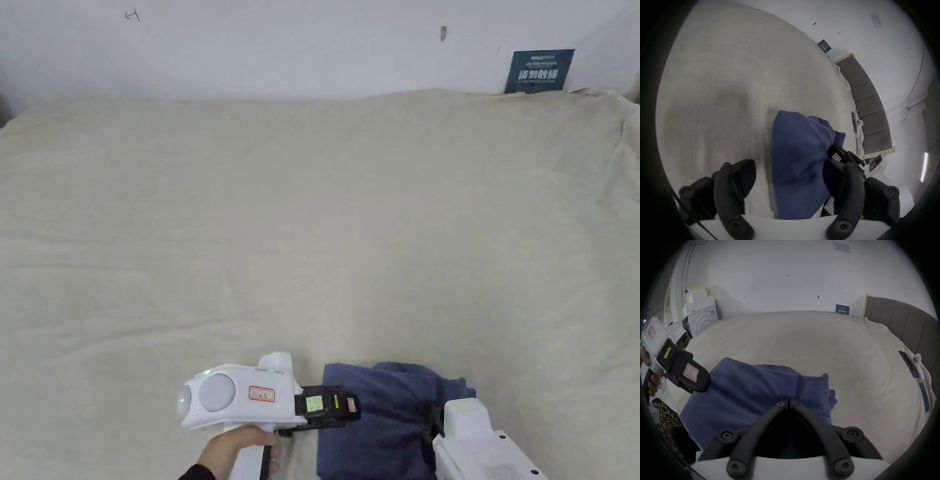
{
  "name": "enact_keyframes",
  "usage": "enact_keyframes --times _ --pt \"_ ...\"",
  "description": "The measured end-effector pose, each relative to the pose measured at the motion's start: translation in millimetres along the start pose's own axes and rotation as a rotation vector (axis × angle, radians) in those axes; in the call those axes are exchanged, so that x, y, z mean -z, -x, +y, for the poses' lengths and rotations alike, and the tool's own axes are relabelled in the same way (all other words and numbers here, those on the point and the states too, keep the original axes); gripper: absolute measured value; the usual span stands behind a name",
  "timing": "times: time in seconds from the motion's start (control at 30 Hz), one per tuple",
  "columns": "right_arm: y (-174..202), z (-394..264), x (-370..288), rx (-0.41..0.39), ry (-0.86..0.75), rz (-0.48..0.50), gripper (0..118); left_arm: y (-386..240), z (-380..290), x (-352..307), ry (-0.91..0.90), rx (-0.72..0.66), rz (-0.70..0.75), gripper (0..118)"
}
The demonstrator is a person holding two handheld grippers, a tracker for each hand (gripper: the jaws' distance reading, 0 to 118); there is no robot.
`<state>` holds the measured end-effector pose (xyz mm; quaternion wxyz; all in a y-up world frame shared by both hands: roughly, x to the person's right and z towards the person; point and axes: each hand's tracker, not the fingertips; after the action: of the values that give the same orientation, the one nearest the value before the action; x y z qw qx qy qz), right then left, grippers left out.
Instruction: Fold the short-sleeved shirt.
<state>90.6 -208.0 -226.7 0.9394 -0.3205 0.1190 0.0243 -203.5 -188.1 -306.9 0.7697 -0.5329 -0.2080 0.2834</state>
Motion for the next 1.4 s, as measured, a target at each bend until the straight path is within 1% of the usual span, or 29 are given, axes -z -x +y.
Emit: enact_keyframes --times 0.03,0.1,0.13,0.2,0.23,0.33,0.4,0.47,0.57,0.7,0.8,0.93,1.07,1.23,1.33,1.37,1.4 --pt "0.1 -0.1 0.0 -0.003 0.000 0.000 0 -0.8 2.3 1.7 0.011 0.003 -0.011 83" --pt "0.1 0.1 0.1 -0.005 0.001 -0.001 0 -1.5 6.7 6.1 0.031 0.020 -0.046 64" --pt "0.2 0.1 0.1 -0.003 0.001 -0.002 0 -1.3 8.7 9.8 0.047 0.020 -0.057 58" --pt "0.2 0.2 0.1 0.001 0.003 -0.002 0 -2.1 9.5 17.3 0.090 0.042 -0.036 54" --pt "0.0 0.6 -0.2 0.003 0.004 -0.001 0 -2.6 9.7 16.8 0.084 0.067 -0.031 49" --pt "-0.8 1.2 -0.4 0.014 0.006 0.004 0 2.2 9.1 14.4 0.088 0.056 -0.043 36" --pt "-1.8 2.5 -0.9 0.016 0.008 0.009 0 1.6 6.9 14.0 0.087 0.051 -0.047 33" --pt "-3.4 7.0 -2.2 0.014 0.016 0.019 0 -4.2 3.4 12.1 0.055 0.115 -0.023 24" --pt "-5.1 18.6 -10.5 0.014 0.014 0.024 0 -20.7 -2.3 3.9 0.033 0.238 0.007 20" --pt "-4.0 44.7 -33.7 0.004 -0.077 0.018 0 -22.6 8.9 -15.4 0.025 0.251 -0.007 18" --pt "-0.5 66.5 -49.8 -0.020 -0.141 0.013 0 -15.3 19.9 -38.1 0.011 0.290 0.030 18" --pt "9.3 93.2 -68.9 -0.036 -0.213 0.004 0 16.2 41.7 -85.7 -0.020 0.293 0.108 18" --pt "17.3 115.2 -83.4 -0.021 -0.275 0.000 0 56.7 62.2 -142.8 -0.054 0.293 0.220 18" --pt "26.6 144.9 -104.3 -0.010 -0.346 -0.013 0 112.4 88.1 -215.4 -0.097 0.246 0.357 18" --pt "31.7 160.7 -113.2 -0.026 -0.381 -0.028 0 142.3 98.9 -254.9 -0.110 0.237 0.450 18" --pt "32.8 164.9 -114.8 -0.028 -0.388 -0.031 0 143.6 98.5 -268.1 -0.116 0.237 0.470 18" --pt "33.2 167.9 -114.8 -0.030 -0.397 -0.033 0 151.6 101.5 -279.2 -0.123 0.214 0.495 18"
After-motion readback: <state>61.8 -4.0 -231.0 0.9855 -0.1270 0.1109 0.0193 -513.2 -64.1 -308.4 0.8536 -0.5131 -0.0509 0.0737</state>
